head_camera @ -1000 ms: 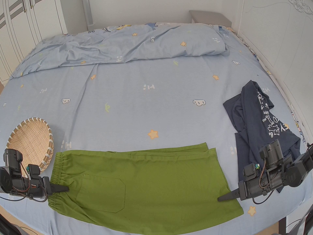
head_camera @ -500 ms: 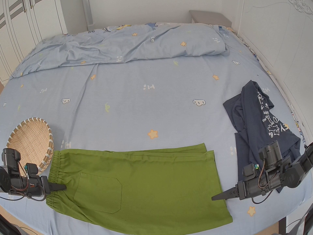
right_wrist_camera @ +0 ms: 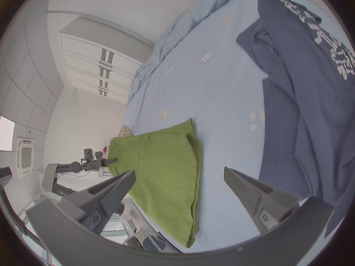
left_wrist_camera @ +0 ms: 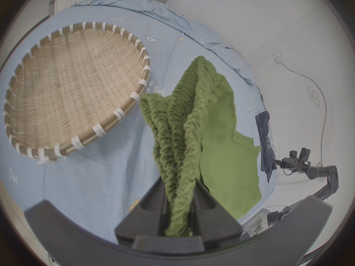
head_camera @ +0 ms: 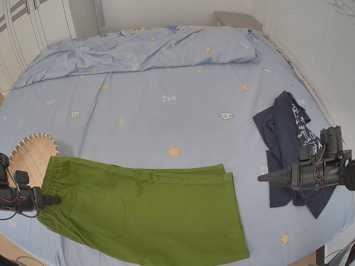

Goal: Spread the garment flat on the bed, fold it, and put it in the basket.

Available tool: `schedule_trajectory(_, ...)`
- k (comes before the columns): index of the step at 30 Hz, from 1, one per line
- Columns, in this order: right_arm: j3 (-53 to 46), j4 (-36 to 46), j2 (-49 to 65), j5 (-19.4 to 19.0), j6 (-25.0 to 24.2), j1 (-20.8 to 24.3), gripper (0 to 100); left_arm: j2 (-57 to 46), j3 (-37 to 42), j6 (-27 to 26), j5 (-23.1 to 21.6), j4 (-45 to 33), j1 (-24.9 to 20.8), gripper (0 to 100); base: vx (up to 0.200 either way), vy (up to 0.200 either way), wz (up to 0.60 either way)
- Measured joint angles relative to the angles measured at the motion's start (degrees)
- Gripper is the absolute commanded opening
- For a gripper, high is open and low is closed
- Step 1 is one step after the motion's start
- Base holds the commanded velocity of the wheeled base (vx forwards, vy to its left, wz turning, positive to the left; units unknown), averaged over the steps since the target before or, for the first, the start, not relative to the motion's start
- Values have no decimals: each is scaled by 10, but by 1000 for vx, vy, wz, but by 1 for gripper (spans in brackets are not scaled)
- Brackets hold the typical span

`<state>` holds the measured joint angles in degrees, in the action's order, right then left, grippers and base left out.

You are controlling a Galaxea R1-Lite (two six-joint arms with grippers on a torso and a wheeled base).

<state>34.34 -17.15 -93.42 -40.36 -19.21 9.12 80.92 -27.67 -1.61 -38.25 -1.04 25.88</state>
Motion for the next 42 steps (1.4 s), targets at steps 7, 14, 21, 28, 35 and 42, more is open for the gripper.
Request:
schedule_trajectory(7,15,11,19,0,-3,-6,100,-29,-90,-49,27,-109,36,0,0,0,0)
schedule_trajectory(14,18,12,25,0,-4,-7,100,-53,-142,-50,76,-175,-19,0,0,0,0)
schedule_trajectory(21,19,13,27,0,-4,-9,100,-88,-181,-12,135,-235,-150,0,0,0,0)
schedule_trajectory(28,18,13,27,0,-4,-9,100,-109,-211,50,201,-241,-309,0,0,0,0)
schedule_trajectory(35,16,13,25,0,-4,-9,100,-109,-239,118,268,-224,-465,0,0,0,0)
schedule_trajectory(42,15,13,23,0,-4,-8,100,-60,-283,201,313,-212,-596,0,0,0,0)
